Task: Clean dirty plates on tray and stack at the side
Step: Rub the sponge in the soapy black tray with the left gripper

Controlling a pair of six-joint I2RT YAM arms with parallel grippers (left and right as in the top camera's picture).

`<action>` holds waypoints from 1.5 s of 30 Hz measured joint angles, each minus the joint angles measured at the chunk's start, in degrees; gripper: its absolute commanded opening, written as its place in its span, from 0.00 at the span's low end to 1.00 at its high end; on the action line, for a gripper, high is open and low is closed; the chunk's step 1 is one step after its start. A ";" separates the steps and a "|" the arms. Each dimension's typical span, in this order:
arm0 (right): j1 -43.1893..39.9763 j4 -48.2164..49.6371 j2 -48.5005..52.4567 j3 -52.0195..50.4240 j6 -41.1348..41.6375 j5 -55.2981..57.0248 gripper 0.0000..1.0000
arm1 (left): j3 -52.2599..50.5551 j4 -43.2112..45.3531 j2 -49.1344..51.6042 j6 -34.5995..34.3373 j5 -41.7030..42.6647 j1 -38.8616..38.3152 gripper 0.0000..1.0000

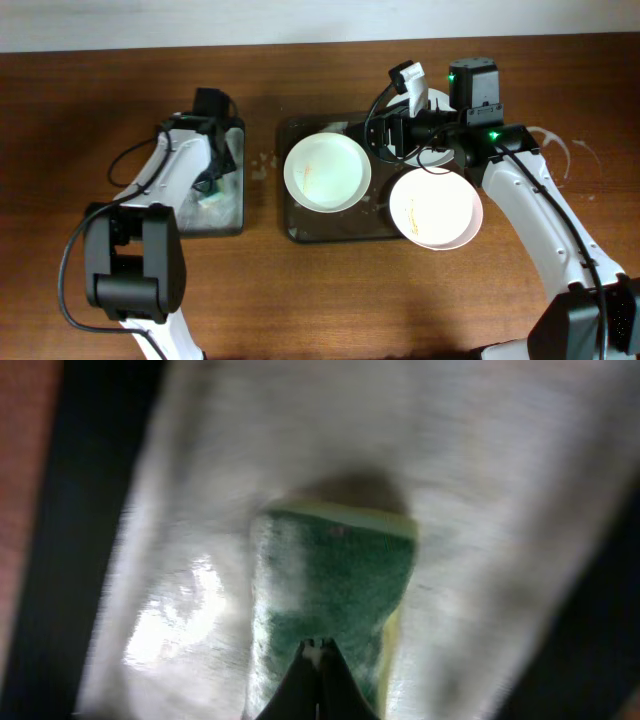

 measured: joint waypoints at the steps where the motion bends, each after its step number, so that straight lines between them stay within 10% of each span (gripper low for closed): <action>1: 0.00 0.00 0.00 0.00 0.04 0.00 0.95 | 0.00 0.35 0.00 -0.07 0.20 -0.72 0.56; 3: 0.00 0.00 0.00 0.00 0.00 0.00 0.95 | 0.00 0.85 0.00 0.09 0.35 -1.68 0.99; 7: 0.00 0.00 0.00 0.00 0.02 0.00 0.95 | 0.04 0.70 0.00 -0.04 0.79 -1.62 0.99; 14: 0.02 0.00 0.00 0.00 -0.02 0.00 0.95 | 1.01 -0.83 0.00 -3.21 4.76 0.83 0.64; 27: 0.04 0.00 0.00 0.00 0.00 0.02 0.95 | 1.05 -0.13 4.13 -7.13 5.05 0.83 0.53; 45: 0.04 0.02 0.00 0.00 0.00 0.02 0.95 | 1.05 -0.15 4.39 -5.01 2.19 0.83 0.01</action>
